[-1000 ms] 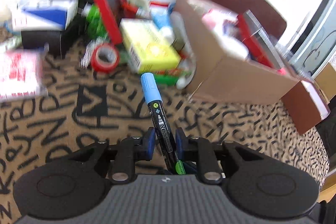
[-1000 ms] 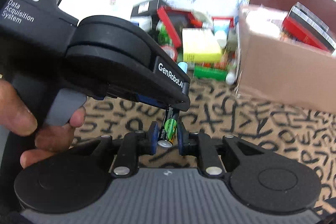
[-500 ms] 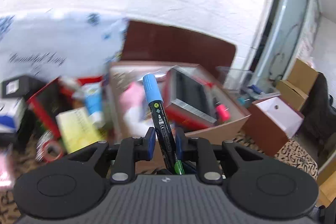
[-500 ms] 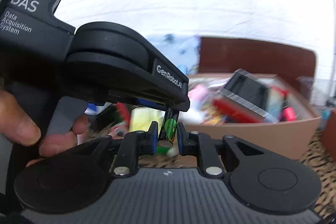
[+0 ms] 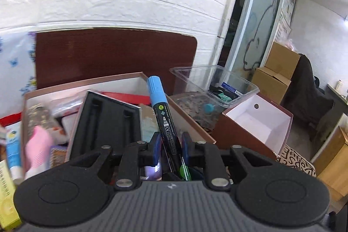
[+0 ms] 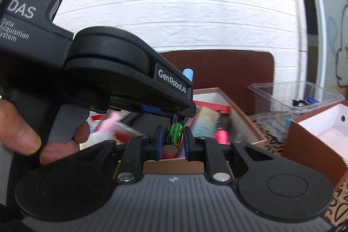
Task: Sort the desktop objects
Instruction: 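Carry the blue-capped marker into the cardboard box and release it, then move the left gripper back over the table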
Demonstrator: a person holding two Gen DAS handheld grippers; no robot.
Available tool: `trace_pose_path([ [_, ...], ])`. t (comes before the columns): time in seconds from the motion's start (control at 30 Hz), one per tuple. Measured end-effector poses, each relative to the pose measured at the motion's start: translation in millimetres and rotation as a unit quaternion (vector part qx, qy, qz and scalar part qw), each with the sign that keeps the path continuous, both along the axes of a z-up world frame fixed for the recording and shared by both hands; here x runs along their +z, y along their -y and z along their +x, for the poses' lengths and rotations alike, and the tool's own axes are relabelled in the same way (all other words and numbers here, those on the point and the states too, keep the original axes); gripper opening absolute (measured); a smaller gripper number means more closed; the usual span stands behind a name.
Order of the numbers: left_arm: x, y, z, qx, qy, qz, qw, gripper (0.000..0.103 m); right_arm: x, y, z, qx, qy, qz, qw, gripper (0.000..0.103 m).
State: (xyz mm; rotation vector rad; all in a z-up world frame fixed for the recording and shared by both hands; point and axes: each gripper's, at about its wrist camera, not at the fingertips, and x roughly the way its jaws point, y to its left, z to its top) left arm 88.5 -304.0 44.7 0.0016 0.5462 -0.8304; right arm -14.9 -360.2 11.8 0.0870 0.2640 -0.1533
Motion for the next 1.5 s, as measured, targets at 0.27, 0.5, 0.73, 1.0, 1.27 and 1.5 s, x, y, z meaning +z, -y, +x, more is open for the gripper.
trace_pose_path([
  [0.27, -25, 49, 42, -0.021, -0.049, -0.007, 0.9986, 0.021, -17, 55, 30, -0.025, -0.021, 0.004, 0.999, 0.017],
  [0.5, -35, 65, 61, -0.009, -0.061, -0.012, 0.998, 0.043, -27, 70, 50, -0.038, -0.035, -0.009, 0.999, 0.017],
  [0.73, -30, 49, 47, -0.015, -0.026, -0.031, 0.9991, 0.09, -31, 73, 52, -0.049, -0.042, -0.019, 0.998, 0.049],
  [1.0, -21, 40, 28, -0.023, 0.0, -0.021, 0.9995, 0.09, -25, 62, 38, -0.06, -0.041, -0.033, 0.997, 0.067],
  [1.27, -9, 11, -5, -0.019, 0.01, -0.019, 0.9996, 0.09, -19, 46, 10, -0.062, -0.036, -0.03, 0.997, 0.081],
  [1.5, -10, -44, -49, 0.048, 0.007, 0.016, 0.9987, 0.092, -18, 16, -15, -0.047, -0.036, -0.006, 0.998, 0.09],
])
